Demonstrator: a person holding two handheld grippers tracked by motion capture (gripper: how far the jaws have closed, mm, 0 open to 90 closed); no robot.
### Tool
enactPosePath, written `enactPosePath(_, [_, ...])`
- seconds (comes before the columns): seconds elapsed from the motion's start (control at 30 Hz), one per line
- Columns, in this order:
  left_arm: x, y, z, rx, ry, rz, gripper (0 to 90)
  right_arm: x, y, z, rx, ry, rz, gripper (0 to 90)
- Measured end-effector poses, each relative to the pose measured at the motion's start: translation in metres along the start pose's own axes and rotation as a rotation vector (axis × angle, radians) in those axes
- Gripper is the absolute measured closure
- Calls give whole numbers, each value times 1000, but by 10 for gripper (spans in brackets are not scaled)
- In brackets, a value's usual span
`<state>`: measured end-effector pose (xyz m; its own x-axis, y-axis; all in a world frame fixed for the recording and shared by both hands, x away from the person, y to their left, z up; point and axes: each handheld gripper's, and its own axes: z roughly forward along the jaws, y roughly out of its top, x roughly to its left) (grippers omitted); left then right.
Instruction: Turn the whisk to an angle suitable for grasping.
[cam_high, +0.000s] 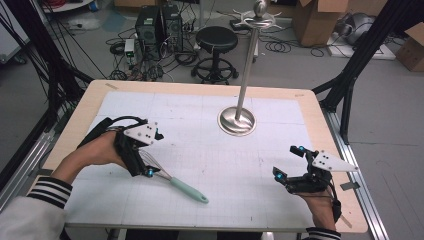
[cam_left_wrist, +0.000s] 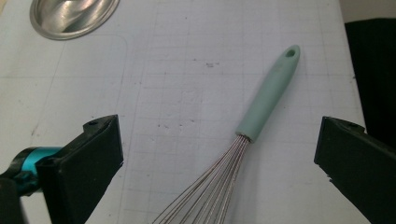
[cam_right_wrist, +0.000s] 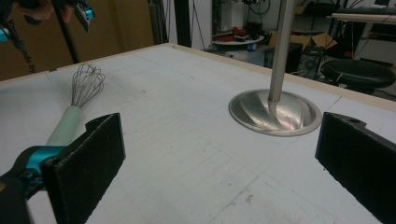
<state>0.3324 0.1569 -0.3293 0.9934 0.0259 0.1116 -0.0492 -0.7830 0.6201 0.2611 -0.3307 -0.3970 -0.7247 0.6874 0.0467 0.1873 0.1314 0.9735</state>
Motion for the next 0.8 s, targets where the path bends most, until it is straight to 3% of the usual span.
enactPosePath(0.3, [-5,4,23,76,-36,54,17,0,0,0,0,2,5,1])
enactPosePath(0.4, [-6,5,27,90,-31,61,17,0,0,0,1,3,7,1])
enactPosePath(0.8, [-14,9,54,172,-89,97,17,0,-1,1,6,2,9,2])
